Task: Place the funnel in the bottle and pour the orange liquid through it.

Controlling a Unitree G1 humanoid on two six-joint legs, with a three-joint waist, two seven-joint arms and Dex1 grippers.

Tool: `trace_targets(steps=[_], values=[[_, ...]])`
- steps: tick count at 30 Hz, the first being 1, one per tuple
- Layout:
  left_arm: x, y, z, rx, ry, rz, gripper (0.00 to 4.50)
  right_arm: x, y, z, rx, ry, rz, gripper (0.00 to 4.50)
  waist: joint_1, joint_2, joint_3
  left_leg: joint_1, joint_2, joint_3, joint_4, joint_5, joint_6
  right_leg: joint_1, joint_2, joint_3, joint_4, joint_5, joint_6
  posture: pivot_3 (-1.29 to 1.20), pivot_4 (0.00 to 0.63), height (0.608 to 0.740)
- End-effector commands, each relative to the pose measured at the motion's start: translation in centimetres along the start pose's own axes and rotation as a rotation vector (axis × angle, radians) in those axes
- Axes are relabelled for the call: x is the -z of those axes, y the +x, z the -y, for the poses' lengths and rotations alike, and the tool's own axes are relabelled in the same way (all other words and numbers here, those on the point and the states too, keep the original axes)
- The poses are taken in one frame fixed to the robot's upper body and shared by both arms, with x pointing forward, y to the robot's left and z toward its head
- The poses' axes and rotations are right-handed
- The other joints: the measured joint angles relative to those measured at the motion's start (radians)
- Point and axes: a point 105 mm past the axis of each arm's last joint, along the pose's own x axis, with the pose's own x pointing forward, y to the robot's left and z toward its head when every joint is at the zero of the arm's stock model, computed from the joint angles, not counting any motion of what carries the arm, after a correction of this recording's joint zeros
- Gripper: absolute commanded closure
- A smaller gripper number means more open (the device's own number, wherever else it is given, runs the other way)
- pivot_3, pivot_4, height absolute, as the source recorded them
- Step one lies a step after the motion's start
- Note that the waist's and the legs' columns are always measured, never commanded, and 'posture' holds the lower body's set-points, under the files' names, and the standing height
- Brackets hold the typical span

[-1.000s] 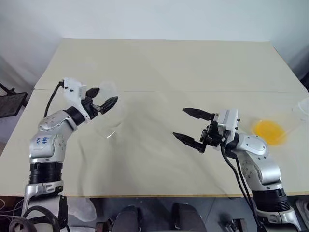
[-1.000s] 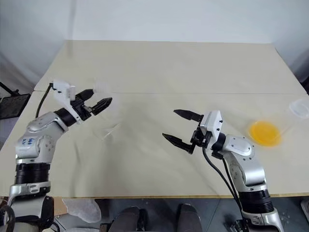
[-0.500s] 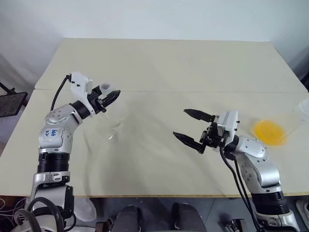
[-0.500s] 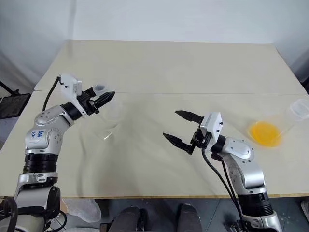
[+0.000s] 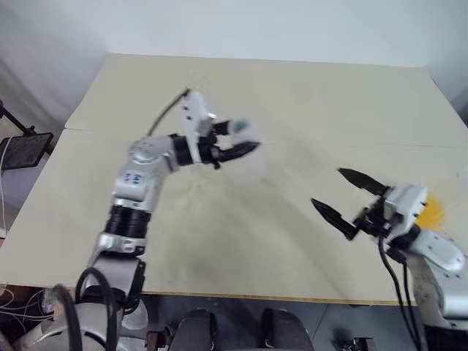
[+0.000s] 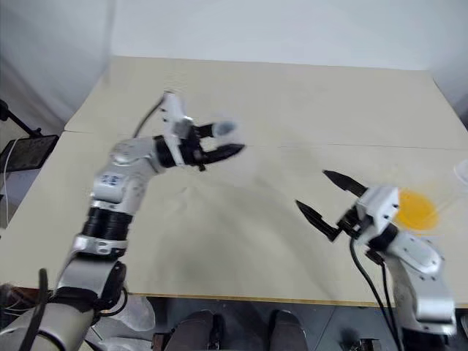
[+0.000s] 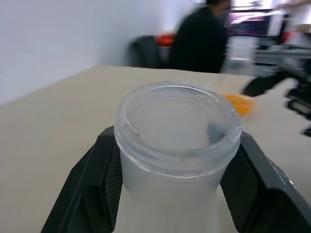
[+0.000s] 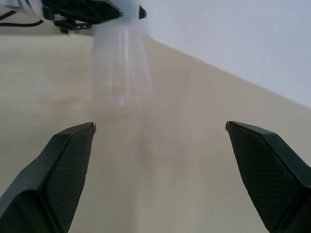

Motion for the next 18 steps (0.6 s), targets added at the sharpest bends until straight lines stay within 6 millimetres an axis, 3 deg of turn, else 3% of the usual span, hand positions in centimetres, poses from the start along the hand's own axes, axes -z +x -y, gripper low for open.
trace_targets(steps=[1,5,10,11,15,18], values=[[1.3,2.5,1.1,0.108,0.079,-0.038,2.12,-2.5,-1.3,0.2,0.062,-0.092,0.029,0.00,-0.008,0.000,0.000,0.000,0.000,0.001,0.000,0.000,0.000,0.000,0.000,0.000,0.000,0.000,0.000,0.00,0.150,0.740],[2.4,5.0,1.4,0.126,0.121,-0.056,2.12,-2.9,-2.7,-1.1,0.118,-0.089,0.002,0.00,-0.007,0.000,0.000,0.002,0.001,0.004,-0.001,0.001,0.000,-0.001,0.001,0.003,-0.001,0.000,0.000,0.00,0.150,0.740],[2.5,6.0,1.4,0.134,0.117,-0.032,2.12,-3.0,-3.3,-2.6,0.153,-0.065,-0.012,0.00,-0.002,0.000,0.000,0.002,0.001,0.005,-0.001,0.000,0.001,0.000,0.000,0.004,-0.002,0.000,0.000,0.00,0.150,0.740],[2.4,6.1,1.4,0.138,0.111,-0.026,1.40,-3.0,-3.3,-2.7,0.156,-0.062,-0.014,0.00,-0.002,0.000,0.000,0.002,0.001,0.005,-0.001,0.000,0.001,0.000,0.000,0.003,-0.002,0.000,0.000,0.00,0.150,0.740],[1.9,5.3,1.6,0.178,0.086,0.004,0.19,-2.9,-3.2,-3.0,0.164,-0.049,-0.015,0.00,-0.004,0.000,0.000,0.002,0.001,0.004,-0.001,0.000,0.001,0.000,0.001,0.003,-0.002,0.000,0.000,0.00,0.150,0.740],[1.6,3.9,1.0,0.169,0.079,0.005,0.03,-2.7,-3.0,-2.8,0.154,-0.043,-0.016,0.00,-0.005,0.000,0.000,0.002,0.001,0.004,-0.001,0.000,0.001,-0.001,0.001,0.003,-0.002,0.000,0.000,0.00,0.150,0.740]])
